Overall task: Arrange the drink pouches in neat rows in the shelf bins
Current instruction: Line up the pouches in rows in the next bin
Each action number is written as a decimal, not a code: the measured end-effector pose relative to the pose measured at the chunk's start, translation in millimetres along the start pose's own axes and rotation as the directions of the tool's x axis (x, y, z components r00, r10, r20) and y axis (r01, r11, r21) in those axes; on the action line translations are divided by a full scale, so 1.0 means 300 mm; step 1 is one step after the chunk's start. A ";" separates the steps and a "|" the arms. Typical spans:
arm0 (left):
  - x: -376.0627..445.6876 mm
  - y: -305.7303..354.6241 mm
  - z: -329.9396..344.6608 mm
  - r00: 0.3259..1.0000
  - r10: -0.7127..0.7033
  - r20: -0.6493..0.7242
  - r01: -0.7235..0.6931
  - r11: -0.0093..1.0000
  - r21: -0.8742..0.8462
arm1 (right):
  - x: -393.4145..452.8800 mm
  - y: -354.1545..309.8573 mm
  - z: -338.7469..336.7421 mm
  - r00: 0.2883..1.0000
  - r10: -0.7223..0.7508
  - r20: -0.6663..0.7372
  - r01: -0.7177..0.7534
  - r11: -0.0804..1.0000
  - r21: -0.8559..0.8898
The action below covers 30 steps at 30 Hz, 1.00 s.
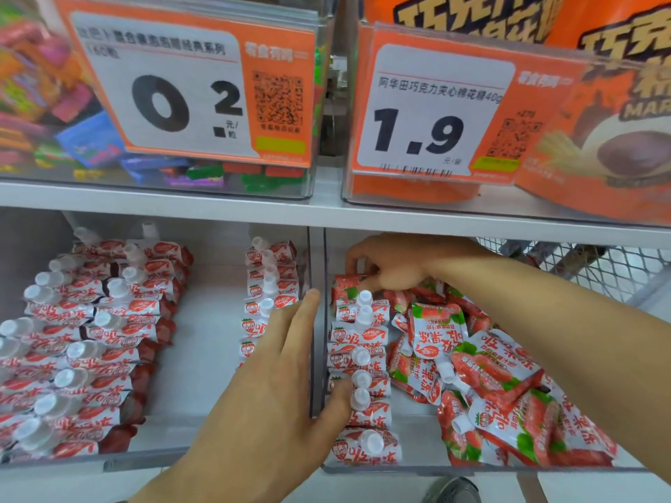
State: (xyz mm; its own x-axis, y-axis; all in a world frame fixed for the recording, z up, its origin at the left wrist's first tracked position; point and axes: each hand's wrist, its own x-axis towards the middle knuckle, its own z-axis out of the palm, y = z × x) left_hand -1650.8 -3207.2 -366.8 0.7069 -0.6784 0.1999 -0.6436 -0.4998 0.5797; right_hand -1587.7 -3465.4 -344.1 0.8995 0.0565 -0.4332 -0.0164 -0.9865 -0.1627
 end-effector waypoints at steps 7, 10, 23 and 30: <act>0.006 0.017 0.005 0.985 0.075 -0.154 -0.067 0.996 0.056 | -0.011 0.009 0.046 0.987 -0.077 -0.145 0.083 0.996 0.040; 0.003 0.009 0.013 0.990 0.050 -0.135 -0.047 0.999 0.024 | -0.021 0.022 0.035 0.998 -0.012 -0.067 0.013 1.000 0.008; -0.004 -0.015 0.008 1.000 0.021 -0.005 -0.021 1.000 -0.023 | -0.056 0.010 -0.035 0.996 0.003 0.089 -0.024 0.974 0.225; -0.003 -0.014 0.007 0.999 0.023 -0.024 -0.024 0.998 -0.054 | -0.088 -0.006 -0.009 0.996 -0.039 0.077 0.022 0.978 0.206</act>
State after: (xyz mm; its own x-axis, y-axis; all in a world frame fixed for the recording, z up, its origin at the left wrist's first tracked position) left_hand -1649.4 -3205.5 -371.2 0.6989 -0.6766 0.2318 -0.6435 -0.4533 0.6168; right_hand -1610.3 -3465.6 -330.0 0.8633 0.1061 -0.4934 -0.0861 -0.9323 -0.3512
